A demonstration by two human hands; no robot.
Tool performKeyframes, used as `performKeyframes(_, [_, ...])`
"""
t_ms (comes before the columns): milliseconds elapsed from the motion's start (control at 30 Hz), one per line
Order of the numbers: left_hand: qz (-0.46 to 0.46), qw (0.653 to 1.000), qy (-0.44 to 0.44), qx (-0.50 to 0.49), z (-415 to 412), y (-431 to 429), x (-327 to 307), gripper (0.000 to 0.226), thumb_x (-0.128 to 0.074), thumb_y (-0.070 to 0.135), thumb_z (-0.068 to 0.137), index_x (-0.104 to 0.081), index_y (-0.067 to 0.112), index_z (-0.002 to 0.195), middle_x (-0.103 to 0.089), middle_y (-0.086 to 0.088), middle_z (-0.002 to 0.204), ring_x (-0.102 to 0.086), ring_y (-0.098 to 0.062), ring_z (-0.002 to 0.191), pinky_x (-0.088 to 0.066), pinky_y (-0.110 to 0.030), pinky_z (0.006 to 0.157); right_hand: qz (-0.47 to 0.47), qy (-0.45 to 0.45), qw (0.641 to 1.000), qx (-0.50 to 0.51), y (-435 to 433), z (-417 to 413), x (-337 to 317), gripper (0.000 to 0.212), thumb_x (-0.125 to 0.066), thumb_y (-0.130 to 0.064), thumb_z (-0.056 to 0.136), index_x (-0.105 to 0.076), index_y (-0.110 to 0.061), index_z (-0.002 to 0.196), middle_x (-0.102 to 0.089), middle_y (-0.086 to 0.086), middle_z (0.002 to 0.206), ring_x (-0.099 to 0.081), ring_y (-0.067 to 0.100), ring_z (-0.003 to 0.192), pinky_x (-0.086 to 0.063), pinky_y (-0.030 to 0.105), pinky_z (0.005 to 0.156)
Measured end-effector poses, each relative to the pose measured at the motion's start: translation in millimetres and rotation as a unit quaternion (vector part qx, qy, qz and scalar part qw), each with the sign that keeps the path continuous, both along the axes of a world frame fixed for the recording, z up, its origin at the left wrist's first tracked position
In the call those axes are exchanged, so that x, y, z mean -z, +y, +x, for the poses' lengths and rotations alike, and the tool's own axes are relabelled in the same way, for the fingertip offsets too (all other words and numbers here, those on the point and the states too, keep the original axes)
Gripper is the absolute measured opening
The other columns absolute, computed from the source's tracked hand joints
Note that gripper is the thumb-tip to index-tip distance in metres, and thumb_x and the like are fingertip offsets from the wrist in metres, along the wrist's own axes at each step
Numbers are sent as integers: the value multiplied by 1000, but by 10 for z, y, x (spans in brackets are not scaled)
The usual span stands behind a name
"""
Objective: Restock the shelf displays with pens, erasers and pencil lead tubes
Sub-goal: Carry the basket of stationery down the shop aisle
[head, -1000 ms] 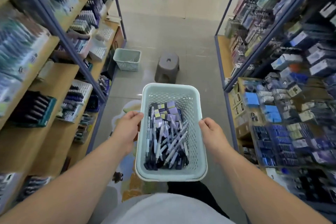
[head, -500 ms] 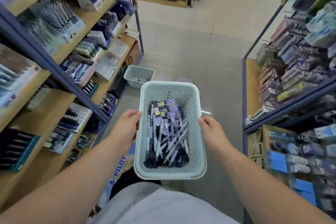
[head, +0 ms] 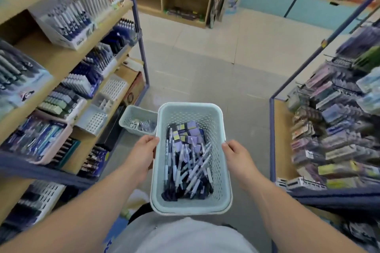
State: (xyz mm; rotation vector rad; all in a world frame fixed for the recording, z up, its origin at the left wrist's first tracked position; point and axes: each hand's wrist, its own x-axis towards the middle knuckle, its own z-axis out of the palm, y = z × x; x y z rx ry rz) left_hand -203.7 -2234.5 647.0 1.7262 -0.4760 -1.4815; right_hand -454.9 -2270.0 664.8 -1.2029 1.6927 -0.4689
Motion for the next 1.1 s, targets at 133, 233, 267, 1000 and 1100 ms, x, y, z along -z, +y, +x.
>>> performKeyframes(133, [-10, 1000, -17, 1, 132, -806, -44, 22, -54, 40, 98, -63, 20, 103, -67, -10, 97, -60, -27, 86, -48, -44, 80, 7, 8, 1000, -27, -890, 81, -49, 34, -45, -36, 104, -60, -7, 92, -63, 17, 85, -52, 20, 74, -43, 35, 69])
performKeyframes(233, [2, 999, -42, -16, 142, -1332, -5, 24, -53, 44, 98, -59, 25, 111, -68, -2, 112, -63, -24, 107, -47, -52, 101, 11, 10, 997, -72, -1584, 114, 13, 33, -45, -40, 103, -61, -15, 89, -67, 13, 83, -57, 20, 73, -48, 37, 70])
performKeyframes(267, [8, 999, -48, -24, 131, -1485, 11, 21, -53, 42, 99, -58, 26, 113, -66, -1, 114, -61, -23, 110, -44, -53, 104, 17, 17, 996, -92, -1815, 133, 29, 32, -45, -40, 104, -63, -19, 89, -69, 9, 84, -60, 20, 74, -50, 37, 72])
performKeyframes(1000, [103, 889, -117, -429, 366, -1928, 385, 20, -62, 23, 97, -54, 20, 115, -66, -4, 105, -65, -21, 94, -54, -36, 77, 64, 66, 837, -540, -4052, 2109, 464, 28, -48, -36, 104, -59, -20, 84, -63, 3, 79, -56, 18, 70, -45, 32, 64])
performKeyframes(1100, [125, 888, -117, -426, 690, -1750, 478, 14, -65, 22, 94, -56, 20, 105, -67, -9, 100, -66, -29, 92, -54, -49, 85, 70, 83, 833, -543, -3898, 2455, 578, 27, -48, -32, 104, -59, -20, 82, -62, 4, 78, -56, 19, 70, -46, 32, 63])
